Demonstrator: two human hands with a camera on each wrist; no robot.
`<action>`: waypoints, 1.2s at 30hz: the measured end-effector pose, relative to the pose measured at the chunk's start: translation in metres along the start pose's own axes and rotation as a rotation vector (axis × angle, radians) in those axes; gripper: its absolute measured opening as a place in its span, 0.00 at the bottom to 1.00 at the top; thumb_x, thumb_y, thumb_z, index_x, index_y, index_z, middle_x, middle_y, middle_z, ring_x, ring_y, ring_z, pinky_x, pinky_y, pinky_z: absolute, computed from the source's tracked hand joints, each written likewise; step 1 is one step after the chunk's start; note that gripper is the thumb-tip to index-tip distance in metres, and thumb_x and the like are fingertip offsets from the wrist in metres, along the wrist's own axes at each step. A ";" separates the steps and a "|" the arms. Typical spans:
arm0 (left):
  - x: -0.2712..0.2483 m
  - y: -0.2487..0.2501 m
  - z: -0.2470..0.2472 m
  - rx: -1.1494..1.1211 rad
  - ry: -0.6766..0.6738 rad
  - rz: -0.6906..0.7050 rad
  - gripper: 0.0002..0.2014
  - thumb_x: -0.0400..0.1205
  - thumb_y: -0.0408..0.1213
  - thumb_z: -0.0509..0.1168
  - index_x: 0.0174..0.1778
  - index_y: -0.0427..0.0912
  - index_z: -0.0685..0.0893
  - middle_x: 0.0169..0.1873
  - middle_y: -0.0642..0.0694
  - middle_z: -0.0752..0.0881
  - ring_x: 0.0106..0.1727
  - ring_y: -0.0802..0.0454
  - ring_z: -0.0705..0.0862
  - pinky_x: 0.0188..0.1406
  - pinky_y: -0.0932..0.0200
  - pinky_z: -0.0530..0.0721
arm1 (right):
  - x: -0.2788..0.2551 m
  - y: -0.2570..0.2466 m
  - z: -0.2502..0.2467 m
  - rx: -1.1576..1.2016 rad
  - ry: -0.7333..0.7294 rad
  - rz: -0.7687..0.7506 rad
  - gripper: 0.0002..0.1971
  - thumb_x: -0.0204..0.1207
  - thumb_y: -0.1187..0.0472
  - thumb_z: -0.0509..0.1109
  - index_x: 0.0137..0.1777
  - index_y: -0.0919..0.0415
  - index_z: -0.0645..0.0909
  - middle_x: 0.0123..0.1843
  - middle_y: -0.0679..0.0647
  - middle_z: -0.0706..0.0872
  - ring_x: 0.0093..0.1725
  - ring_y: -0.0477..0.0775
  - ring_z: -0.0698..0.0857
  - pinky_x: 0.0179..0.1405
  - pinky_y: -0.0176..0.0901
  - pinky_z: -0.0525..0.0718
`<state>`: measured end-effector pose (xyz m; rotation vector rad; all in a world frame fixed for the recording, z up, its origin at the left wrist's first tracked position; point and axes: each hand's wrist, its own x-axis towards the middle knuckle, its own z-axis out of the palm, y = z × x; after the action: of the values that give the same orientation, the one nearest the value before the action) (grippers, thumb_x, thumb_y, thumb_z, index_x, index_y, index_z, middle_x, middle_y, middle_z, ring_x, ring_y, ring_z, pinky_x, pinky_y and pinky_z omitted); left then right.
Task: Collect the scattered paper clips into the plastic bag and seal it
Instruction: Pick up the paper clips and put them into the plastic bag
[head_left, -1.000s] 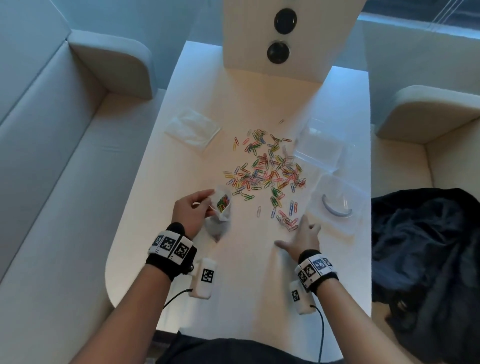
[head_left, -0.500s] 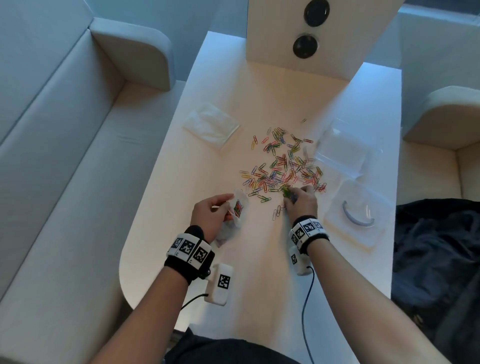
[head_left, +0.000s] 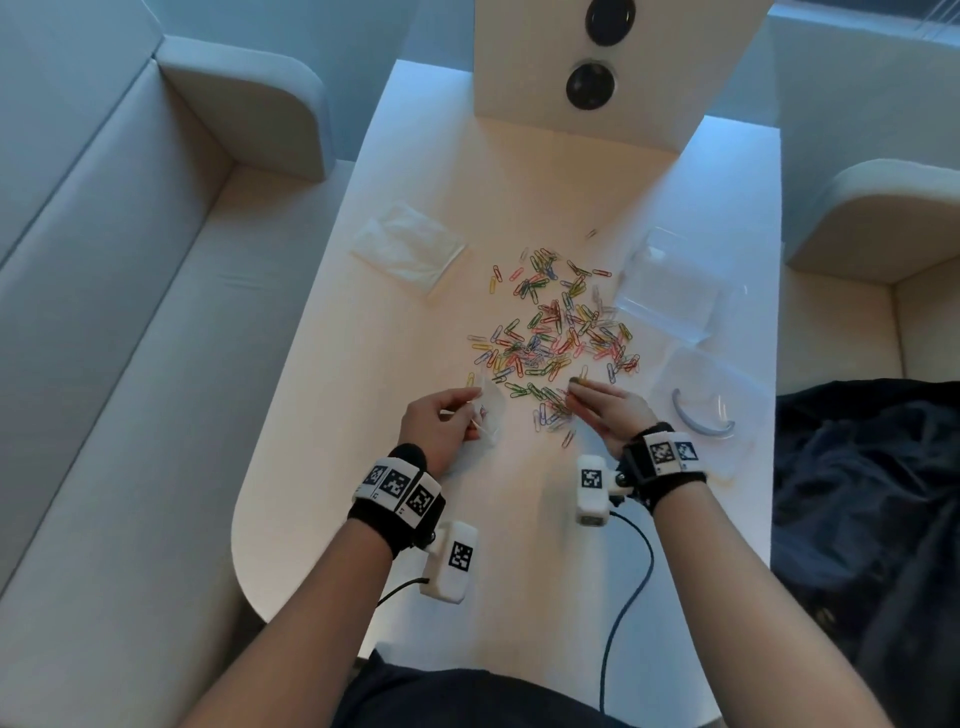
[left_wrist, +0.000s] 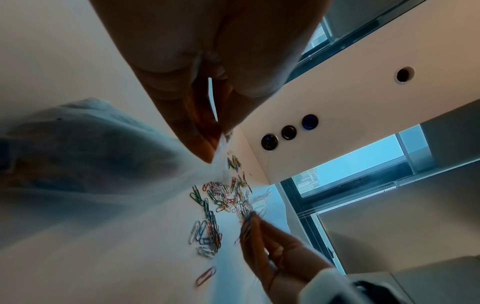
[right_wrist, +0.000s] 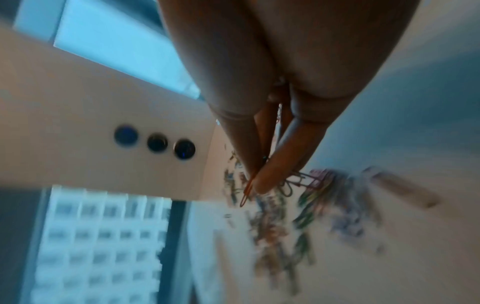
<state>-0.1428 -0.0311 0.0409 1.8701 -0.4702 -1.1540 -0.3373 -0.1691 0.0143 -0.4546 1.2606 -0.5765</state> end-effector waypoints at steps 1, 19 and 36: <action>0.000 -0.001 0.003 0.009 -0.006 0.006 0.12 0.84 0.29 0.64 0.57 0.45 0.89 0.41 0.46 0.90 0.34 0.58 0.88 0.42 0.68 0.85 | -0.009 -0.002 0.005 0.105 -0.065 0.042 0.11 0.76 0.75 0.69 0.58 0.75 0.82 0.47 0.65 0.89 0.47 0.56 0.90 0.42 0.38 0.90; -0.013 -0.006 0.013 0.158 -0.004 0.013 0.13 0.84 0.35 0.65 0.63 0.41 0.87 0.49 0.44 0.91 0.50 0.50 0.89 0.62 0.51 0.86 | -0.063 0.017 0.072 -1.391 -0.288 -0.434 0.21 0.77 0.74 0.60 0.58 0.56 0.89 0.61 0.53 0.89 0.58 0.52 0.87 0.64 0.45 0.83; -0.023 0.009 -0.014 0.273 0.046 0.126 0.05 0.86 0.40 0.61 0.53 0.45 0.81 0.38 0.43 0.83 0.28 0.46 0.84 0.27 0.45 0.90 | -0.004 0.076 0.012 -1.041 0.312 -0.350 0.47 0.59 0.56 0.86 0.76 0.62 0.66 0.63 0.58 0.66 0.49 0.53 0.79 0.66 0.45 0.82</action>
<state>-0.1413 -0.0133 0.0634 2.0619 -0.7398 -0.9994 -0.3149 -0.1077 -0.0257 -1.5171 1.7486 -0.2329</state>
